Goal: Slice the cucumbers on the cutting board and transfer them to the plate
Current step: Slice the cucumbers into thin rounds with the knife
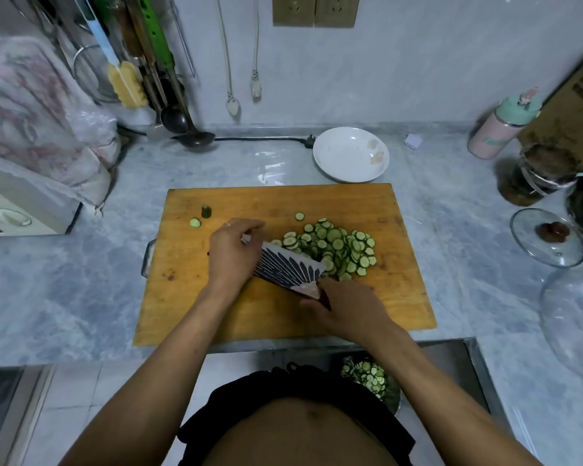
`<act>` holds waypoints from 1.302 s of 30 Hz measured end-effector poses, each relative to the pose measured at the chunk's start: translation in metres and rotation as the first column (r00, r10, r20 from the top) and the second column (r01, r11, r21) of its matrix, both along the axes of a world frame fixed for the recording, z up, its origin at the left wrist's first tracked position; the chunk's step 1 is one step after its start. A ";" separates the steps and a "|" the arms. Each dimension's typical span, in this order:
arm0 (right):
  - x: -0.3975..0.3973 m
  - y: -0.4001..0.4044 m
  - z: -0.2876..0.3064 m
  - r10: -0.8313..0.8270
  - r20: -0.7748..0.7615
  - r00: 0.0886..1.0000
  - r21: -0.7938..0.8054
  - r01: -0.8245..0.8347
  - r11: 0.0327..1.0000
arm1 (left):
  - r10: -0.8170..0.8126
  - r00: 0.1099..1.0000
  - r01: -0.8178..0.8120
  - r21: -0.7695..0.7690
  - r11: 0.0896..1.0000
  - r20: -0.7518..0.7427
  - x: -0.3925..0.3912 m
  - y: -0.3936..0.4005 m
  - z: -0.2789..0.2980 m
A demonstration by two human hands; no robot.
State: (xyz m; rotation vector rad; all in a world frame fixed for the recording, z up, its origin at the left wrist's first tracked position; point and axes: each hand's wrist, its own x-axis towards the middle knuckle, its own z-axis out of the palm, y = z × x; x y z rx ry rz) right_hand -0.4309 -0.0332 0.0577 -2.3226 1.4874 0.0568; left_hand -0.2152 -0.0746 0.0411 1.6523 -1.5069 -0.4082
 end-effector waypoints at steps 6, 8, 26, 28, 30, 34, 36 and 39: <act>0.011 0.002 -0.006 -0.252 0.346 0.904 0.272 0.160 0.949 | 0.274 0.952 -0.279 -0.014 0.960 -0.138 0.034 0.067 -0.020; 0.018 0.003 -0.005 -0.242 0.398 0.885 0.301 0.123 0.946 | 0.244 0.967 -0.237 0.091 0.967 -0.071 0.042 0.079 -0.044; 0.051 0.036 -0.010 -0.042 0.396 0.917 0.291 -0.082 0.953 | 0.183 0.972 -0.205 0.153 0.967 0.149 0.037 0.089 -0.095; 0.049 0.036 -0.006 -0.052 0.408 0.912 0.296 -0.078 0.952 | 0.189 0.969 -0.213 0.147 0.966 0.162 0.034 0.090 -0.094; 0.049 0.035 0.000 -0.044 0.396 0.917 0.307 -0.087 0.948 | 0.193 0.966 -0.217 0.138 0.966 0.169 0.033 0.091 -0.093; 0.050 0.033 0.009 -0.037 0.351 0.936 0.318 -0.082 0.944 | 0.201 0.966 -0.225 0.140 0.964 0.166 0.032 0.091 -0.091; 0.050 0.032 0.011 -0.035 0.338 0.940 0.323 -0.081 0.943 | 0.202 0.964 -0.227 0.141 0.964 0.171 0.032 0.091 -0.090; 0.050 0.033 0.012 -0.041 0.342 0.939 0.327 -0.078 0.942 | 0.197 0.965 -0.221 0.133 0.966 0.174 0.032 0.091 -0.093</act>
